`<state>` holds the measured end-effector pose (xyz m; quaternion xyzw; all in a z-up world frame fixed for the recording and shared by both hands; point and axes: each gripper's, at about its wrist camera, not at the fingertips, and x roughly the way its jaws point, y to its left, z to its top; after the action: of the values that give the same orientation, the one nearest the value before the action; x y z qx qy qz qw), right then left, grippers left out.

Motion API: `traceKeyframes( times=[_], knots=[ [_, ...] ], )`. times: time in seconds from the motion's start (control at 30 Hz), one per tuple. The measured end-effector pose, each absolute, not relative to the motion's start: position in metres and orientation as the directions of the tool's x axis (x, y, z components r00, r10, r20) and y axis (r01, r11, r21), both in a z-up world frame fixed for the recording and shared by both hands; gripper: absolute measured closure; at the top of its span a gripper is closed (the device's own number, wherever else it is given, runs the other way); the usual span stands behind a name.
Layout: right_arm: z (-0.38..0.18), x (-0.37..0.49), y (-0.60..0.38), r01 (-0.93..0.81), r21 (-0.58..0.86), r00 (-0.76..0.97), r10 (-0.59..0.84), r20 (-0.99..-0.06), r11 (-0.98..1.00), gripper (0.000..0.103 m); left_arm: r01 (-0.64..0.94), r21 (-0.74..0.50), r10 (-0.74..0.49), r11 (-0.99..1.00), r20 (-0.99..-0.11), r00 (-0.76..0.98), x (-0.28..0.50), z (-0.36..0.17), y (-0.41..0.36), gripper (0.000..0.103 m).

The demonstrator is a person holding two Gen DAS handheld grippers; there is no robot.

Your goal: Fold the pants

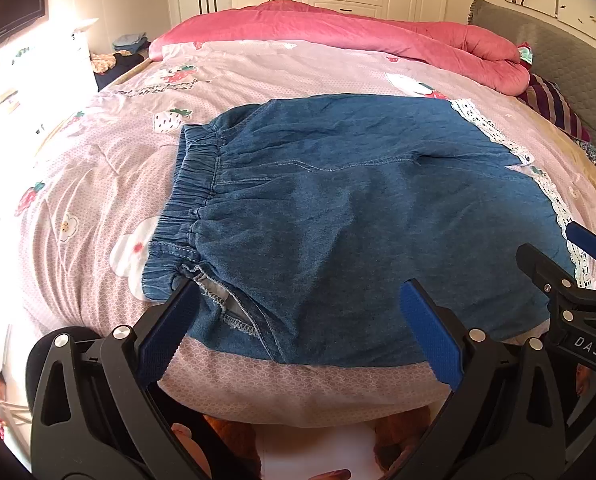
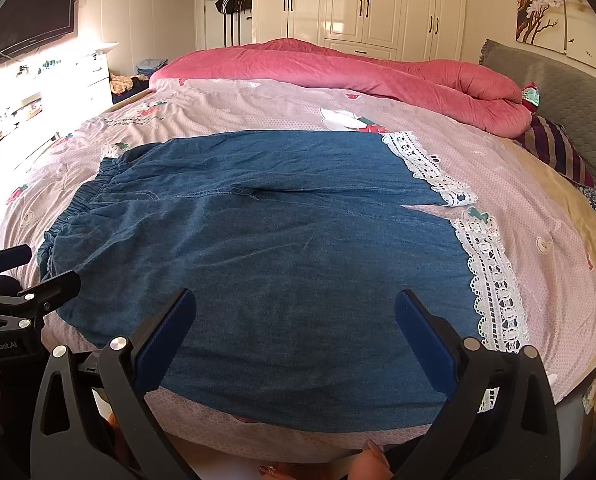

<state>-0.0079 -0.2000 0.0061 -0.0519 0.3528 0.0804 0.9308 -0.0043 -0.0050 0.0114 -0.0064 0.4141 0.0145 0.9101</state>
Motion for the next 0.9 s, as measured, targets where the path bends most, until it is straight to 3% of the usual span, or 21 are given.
traceKeyframes(
  times=[0.6,0.9],
  knots=[
    [0.000,0.002,-0.199,-0.207,-0.014,0.719,0.143,-0.680,0.978,0.004,-0.020,-0.007,0.007,1.000,-0.758,0.652,0.004,0.006,-0.002,0.009],
    [0.004,0.038,-0.191,-0.305,0.011,0.681,0.226,-0.696,0.952,0.004,-0.061,0.017,0.053,0.998,-0.753,0.656,0.049,0.019,0.041,0.009]
  ],
)
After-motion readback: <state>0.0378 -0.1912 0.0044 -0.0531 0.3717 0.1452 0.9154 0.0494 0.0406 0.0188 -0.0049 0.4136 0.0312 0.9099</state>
